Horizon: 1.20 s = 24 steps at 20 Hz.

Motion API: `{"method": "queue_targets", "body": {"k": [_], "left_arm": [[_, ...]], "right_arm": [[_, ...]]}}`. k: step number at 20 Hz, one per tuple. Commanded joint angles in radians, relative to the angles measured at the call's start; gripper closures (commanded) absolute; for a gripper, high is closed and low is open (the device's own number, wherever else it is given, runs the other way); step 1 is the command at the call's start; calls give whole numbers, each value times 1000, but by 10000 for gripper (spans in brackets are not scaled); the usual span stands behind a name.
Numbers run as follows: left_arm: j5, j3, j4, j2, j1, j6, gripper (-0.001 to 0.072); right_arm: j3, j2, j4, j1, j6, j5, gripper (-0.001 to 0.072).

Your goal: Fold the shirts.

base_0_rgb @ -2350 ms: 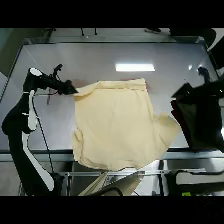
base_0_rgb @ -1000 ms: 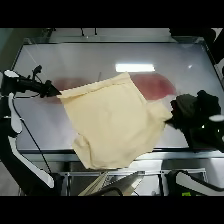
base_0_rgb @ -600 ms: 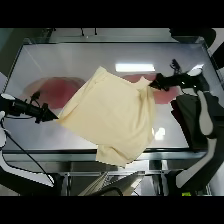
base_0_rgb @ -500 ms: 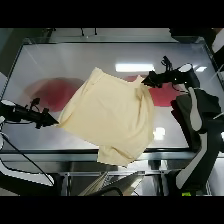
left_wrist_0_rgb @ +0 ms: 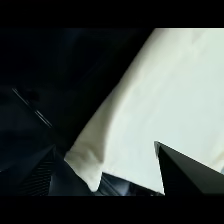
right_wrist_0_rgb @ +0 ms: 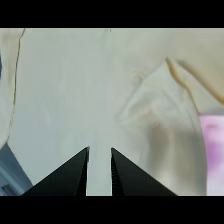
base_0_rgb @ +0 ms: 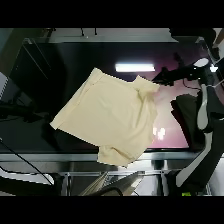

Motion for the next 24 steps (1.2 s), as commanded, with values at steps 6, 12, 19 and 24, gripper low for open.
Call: {"method": "queue_targets", "body": {"k": [6, 12, 19, 24], "left_arm": [[-167, 196, 4, 1, -51, 185, 11], [-144, 93, 213, 2, -174, 271, 11], [-100, -3, 440, 2, -324, 260, 12], [-10, -1, 615, 1, -408, 233, 12]], "right_arm": [[-384, 362, -258, -44, -31, 230, 626], [-1181, 894, -369, -52, 37, -79, 524], [-1534, 955, -306, -50, -29, -338, 278], [-1540, 880, -256, -48, -55, -364, 277]]}}
